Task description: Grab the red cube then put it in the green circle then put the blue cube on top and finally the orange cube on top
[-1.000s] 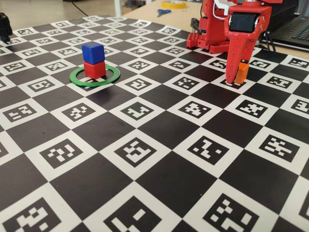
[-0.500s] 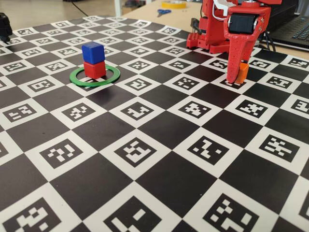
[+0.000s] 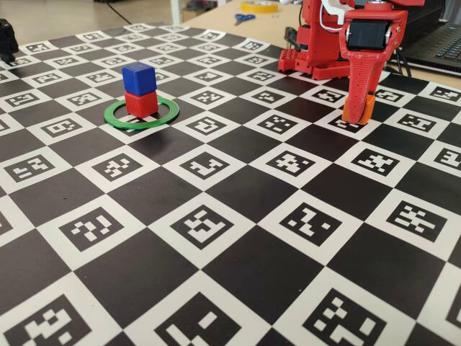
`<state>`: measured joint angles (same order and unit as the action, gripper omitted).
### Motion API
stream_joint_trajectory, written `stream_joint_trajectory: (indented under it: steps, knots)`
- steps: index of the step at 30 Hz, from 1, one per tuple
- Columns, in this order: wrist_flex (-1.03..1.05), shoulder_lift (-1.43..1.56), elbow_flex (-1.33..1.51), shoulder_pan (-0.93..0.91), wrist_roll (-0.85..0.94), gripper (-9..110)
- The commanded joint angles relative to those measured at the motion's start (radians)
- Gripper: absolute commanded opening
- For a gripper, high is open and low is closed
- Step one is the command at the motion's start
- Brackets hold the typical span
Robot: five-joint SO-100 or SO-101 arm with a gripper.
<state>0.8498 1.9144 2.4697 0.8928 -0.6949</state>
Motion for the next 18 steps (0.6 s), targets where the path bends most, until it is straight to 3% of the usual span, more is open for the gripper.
stream_joint_trajectory:
  steps: [1,7,18]
  knots:
    - [-0.005,0.015,-0.011,-0.005,0.009,11]
    - [0.032,0.025,-0.054,-0.092,0.051,10]
    - [0.321,0.029,-0.252,-0.267,0.095,3]
